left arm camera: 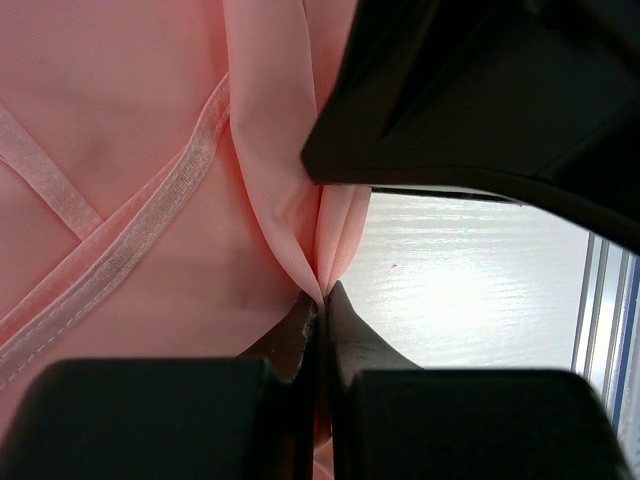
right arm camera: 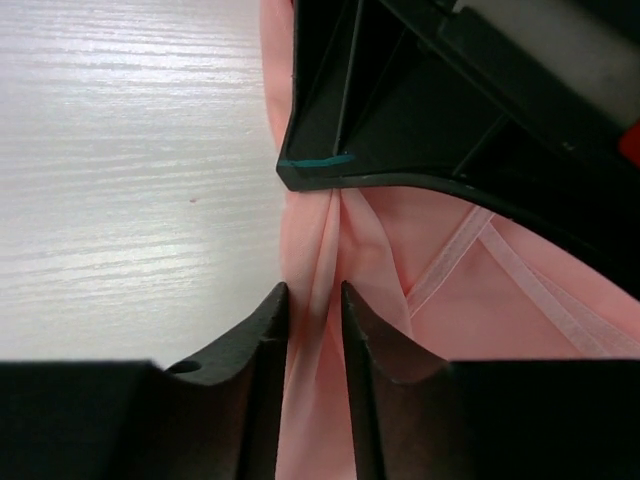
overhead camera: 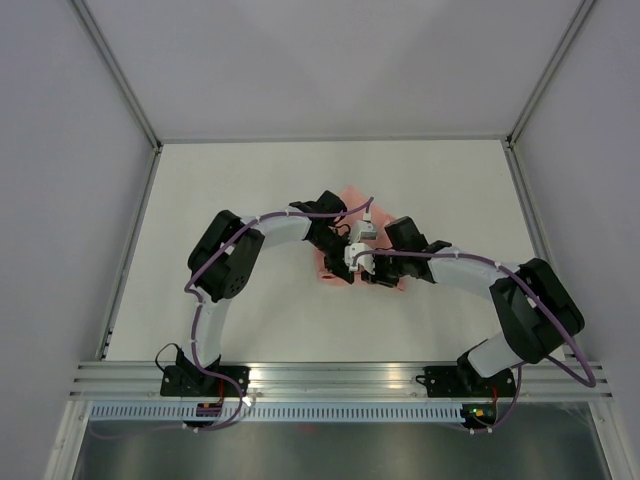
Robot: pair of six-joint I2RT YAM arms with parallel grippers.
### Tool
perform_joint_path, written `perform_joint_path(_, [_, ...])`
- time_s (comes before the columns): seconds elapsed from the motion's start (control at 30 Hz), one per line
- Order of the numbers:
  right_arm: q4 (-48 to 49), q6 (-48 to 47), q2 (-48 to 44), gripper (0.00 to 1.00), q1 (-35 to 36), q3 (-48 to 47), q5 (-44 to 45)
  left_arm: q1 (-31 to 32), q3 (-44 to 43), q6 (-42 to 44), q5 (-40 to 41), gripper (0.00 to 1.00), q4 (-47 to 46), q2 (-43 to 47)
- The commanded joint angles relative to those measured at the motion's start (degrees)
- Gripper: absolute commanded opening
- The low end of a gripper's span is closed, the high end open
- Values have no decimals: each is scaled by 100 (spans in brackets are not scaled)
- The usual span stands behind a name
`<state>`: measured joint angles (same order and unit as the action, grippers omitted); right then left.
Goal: Fold the napkin, place the utensils inside, and roll it up
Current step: Roll the napkin at the center of the board.
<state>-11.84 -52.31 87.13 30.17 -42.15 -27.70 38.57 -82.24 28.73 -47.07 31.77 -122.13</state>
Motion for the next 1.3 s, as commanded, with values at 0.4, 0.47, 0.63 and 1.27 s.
perform_joint_path(0.4, [-1268, -165, 620, 6, -152, -865, -516, -51, -135, -8, 128, 2, 277, -329])
perform_joint_path(0.47, [-1391, -130, 734, 4, -240, -979, -639, -68, -126, -8, 84, 2, 277, -321])
perform_joint_path(0.63, [-1822, -113, 1147, 3, -424, -1365, -763, -60, -126, -8, 93, 2, 286, -338])
perform_joint_path(1.27, [-434, -191, -56, 77, -512, -399, -701, -77, -117, 27, 101, 2, 277, -329])
